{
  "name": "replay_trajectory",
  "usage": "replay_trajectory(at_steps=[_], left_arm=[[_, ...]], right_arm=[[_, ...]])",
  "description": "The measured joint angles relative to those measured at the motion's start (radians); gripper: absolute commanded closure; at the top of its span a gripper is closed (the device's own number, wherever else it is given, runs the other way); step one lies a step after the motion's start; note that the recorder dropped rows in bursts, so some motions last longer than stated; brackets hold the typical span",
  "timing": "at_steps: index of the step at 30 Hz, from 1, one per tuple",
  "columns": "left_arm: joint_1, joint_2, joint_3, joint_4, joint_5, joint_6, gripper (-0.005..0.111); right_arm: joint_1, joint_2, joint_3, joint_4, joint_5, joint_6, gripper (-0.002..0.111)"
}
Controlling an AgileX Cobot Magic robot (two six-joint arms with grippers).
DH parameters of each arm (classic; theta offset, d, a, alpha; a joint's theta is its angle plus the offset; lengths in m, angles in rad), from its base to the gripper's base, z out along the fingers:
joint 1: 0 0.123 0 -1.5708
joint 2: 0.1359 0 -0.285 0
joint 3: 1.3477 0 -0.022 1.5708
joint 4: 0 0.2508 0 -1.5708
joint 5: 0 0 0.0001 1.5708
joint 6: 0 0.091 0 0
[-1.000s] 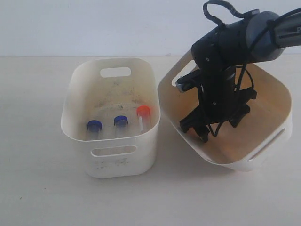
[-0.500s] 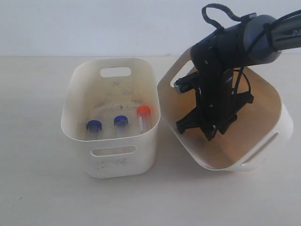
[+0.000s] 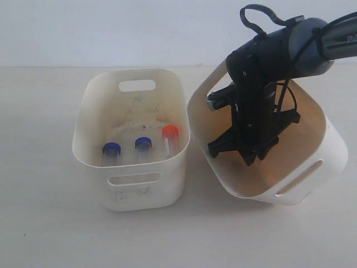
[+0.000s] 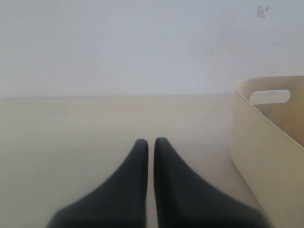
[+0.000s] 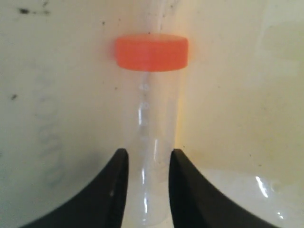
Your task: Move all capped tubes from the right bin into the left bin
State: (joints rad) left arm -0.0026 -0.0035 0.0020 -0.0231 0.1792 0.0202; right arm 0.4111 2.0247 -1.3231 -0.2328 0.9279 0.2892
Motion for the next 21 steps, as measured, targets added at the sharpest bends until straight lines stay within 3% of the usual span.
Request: replay_trajectory(at_steps=[2,4,5,19,21], left_arm=[[0.0,0.0,0.0,0.0,0.0,0.0,0.103],[0.0,0.0,0.0,0.0,0.0,0.0,0.103],[0.0,0.0,0.0,0.0,0.0,0.0,0.103],[0.0,0.0,0.0,0.0,0.0,0.0,0.103],[0.0,0.0,0.0,0.0,0.0,0.0,0.103]], right_arm=[[0.0,0.0,0.0,0.002,0.0,0.01,0.091],[0.0,0.0,0.0,0.002,-0.002,0.012,0.107],[0.0,-0.002,0.0,0.002,-0.002,0.018,0.108],[0.0,-0.01,0.0,0.002,-0.017,0.061,0.108],[0.0,-0.01,0.0,0.0,-0.019,0.067,0.104]])
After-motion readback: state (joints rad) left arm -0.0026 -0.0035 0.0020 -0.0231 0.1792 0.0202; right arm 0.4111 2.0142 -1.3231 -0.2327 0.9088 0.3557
